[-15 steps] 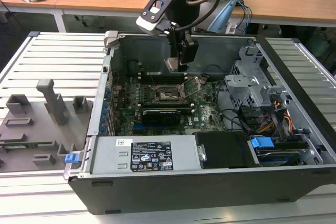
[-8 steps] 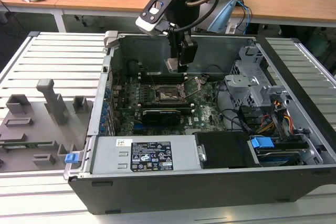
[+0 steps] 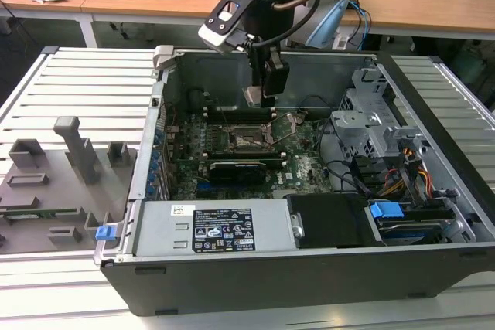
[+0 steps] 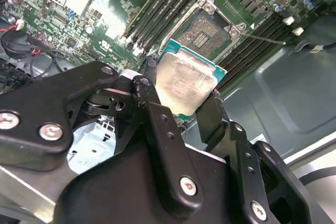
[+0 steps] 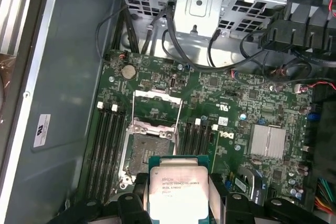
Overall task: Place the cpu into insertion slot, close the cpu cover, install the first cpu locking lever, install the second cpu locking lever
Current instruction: 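Place the cpu into insertion slot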
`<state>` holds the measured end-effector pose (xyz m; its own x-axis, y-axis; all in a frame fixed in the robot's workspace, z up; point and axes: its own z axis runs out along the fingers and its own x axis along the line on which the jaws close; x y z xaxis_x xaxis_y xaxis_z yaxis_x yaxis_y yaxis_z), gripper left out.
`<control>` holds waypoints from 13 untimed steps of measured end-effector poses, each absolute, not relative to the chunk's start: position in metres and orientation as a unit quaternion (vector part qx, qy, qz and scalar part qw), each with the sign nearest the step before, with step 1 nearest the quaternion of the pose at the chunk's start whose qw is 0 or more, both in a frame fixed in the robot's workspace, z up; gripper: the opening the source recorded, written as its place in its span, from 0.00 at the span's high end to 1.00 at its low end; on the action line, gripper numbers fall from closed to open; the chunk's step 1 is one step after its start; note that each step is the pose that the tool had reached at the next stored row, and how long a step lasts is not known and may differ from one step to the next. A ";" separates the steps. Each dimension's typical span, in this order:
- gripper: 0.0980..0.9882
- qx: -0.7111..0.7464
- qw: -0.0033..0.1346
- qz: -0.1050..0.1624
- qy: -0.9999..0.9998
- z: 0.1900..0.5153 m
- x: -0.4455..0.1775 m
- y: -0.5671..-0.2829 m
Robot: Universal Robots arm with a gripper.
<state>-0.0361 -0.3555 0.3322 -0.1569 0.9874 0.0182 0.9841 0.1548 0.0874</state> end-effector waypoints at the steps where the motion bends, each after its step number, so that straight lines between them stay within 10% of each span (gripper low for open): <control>1: 0.50 0.658 0.022 0.039 0.752 0.332 -0.036 -0.355; 13: 0.50 0.678 0.023 0.038 0.734 0.325 -0.036 -0.356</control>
<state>-0.0363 -0.3555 0.3249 -0.0801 0.9966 0.0182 0.9932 0.0782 0.0860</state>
